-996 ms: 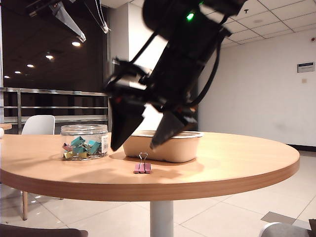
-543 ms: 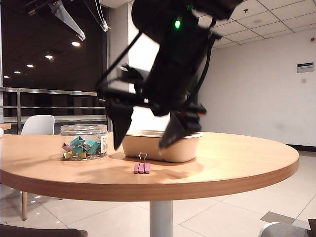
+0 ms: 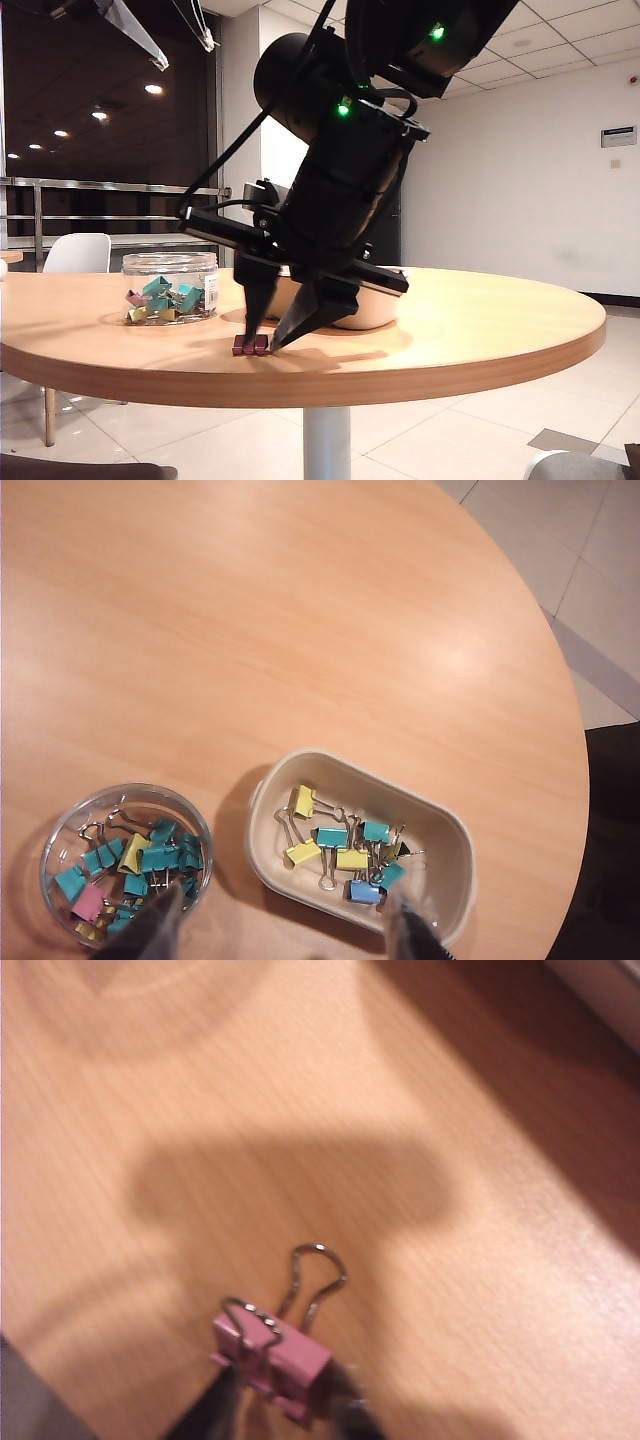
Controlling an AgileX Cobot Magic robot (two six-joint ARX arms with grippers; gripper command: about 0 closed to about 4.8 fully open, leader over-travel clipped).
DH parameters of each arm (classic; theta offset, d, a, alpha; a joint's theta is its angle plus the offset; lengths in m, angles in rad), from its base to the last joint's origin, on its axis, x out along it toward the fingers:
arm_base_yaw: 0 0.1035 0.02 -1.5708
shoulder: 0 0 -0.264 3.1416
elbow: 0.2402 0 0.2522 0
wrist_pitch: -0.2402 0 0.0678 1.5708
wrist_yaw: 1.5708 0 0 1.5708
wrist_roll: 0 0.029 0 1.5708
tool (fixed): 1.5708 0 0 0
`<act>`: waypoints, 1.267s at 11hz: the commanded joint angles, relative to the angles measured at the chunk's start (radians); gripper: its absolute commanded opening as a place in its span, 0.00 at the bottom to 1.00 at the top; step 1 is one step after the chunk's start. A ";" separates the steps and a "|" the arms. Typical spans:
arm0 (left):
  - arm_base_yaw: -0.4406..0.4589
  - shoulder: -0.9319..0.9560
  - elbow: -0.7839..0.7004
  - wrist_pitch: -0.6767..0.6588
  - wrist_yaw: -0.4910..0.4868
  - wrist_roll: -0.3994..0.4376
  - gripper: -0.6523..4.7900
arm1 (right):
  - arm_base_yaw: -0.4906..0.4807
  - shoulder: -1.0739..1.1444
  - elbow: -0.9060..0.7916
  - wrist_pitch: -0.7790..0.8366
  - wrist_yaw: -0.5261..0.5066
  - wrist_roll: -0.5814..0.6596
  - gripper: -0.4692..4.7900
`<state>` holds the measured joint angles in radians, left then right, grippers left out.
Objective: Pick up the box filled with clips, pour some clips from it into the rectangular paper box, and then put the clip box back on the table.
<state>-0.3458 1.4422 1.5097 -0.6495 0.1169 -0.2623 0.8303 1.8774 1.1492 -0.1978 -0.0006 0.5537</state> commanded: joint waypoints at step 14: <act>0.000 -0.048 0.005 -0.008 0.002 0.002 0.62 | -0.060 0.055 0.328 -0.269 0.025 -0.166 0.29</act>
<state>-0.3458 1.4021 1.5097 -0.6647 0.1196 -0.2623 0.7807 1.9415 1.4578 -0.4431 0.0235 0.4084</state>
